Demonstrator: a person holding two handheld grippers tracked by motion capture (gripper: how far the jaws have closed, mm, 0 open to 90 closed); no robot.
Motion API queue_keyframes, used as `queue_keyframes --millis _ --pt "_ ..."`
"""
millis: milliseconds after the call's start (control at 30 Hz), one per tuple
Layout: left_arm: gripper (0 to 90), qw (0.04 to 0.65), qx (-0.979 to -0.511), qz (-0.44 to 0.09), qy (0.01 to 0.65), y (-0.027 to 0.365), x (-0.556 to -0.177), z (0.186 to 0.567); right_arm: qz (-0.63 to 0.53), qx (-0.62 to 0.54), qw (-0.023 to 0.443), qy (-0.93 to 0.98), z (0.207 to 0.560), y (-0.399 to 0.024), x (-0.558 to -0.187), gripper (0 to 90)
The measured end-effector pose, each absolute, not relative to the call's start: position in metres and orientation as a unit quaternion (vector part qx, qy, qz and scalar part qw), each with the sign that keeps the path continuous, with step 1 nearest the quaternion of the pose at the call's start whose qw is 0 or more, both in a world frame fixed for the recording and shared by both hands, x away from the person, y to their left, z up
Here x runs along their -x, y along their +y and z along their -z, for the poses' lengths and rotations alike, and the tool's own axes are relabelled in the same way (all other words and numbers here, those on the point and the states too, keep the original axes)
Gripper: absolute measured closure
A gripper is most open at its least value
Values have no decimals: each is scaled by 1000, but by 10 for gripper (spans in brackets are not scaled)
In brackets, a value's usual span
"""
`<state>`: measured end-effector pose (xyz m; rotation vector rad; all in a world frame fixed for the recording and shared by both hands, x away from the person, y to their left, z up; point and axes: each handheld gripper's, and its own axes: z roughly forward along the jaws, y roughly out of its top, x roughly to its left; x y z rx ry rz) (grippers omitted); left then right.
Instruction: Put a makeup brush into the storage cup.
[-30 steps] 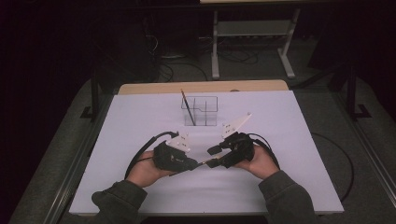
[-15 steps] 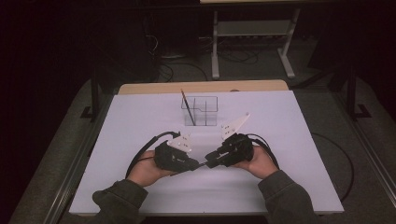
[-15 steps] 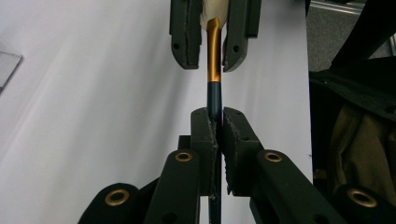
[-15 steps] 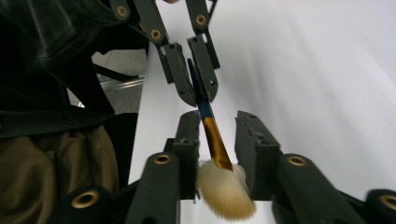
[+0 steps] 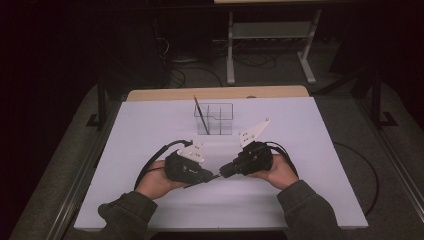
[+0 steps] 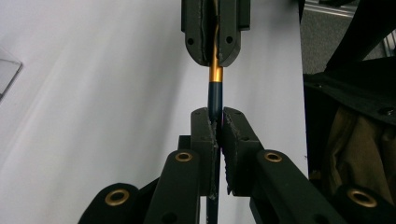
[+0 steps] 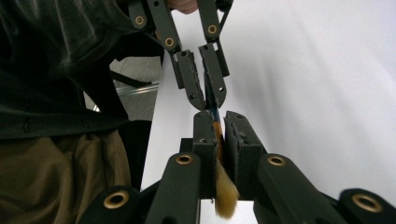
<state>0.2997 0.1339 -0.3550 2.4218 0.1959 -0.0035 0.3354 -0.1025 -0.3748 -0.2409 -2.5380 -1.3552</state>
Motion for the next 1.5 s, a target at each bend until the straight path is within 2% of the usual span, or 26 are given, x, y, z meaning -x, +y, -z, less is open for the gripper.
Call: queue_keyframes --millis 367,433,600,800,933,1100,1167,1233,1500 --pt "822 353 -932 12 82 136 -302 354 456 69 118 -880 368 -99 -337 834" --pt "717 340 -936 23 85 135 -303 357 453 64 117 -882 367 -98 -336 834" --pt "685 318 -944 19 84 136 -300 362 446 56 108 -887 360 -98 -336 834" --pt "727 316 -945 23 83 136 -303 360 430 55 103 -895 355 -97 -332 834" --pt "826 306 -949 21 72 132 -300 361 430 50 102 -896 354 -96 -332 834" --pt "837 309 -948 16 70 132 -300 363 429 54 97 -896 355 -96 -331 825" --pt "837 318 -945 17 75 133 -300 363 437 56 98 -892 354 -97 -332 809" --pt "838 317 -945 15 73 135 -300 362 445 65 85 -889 352 -99 -333 704" --pt "839 343 -935 6 86 140 -298 361 469 84 84 -875 349 -105 -333 564"
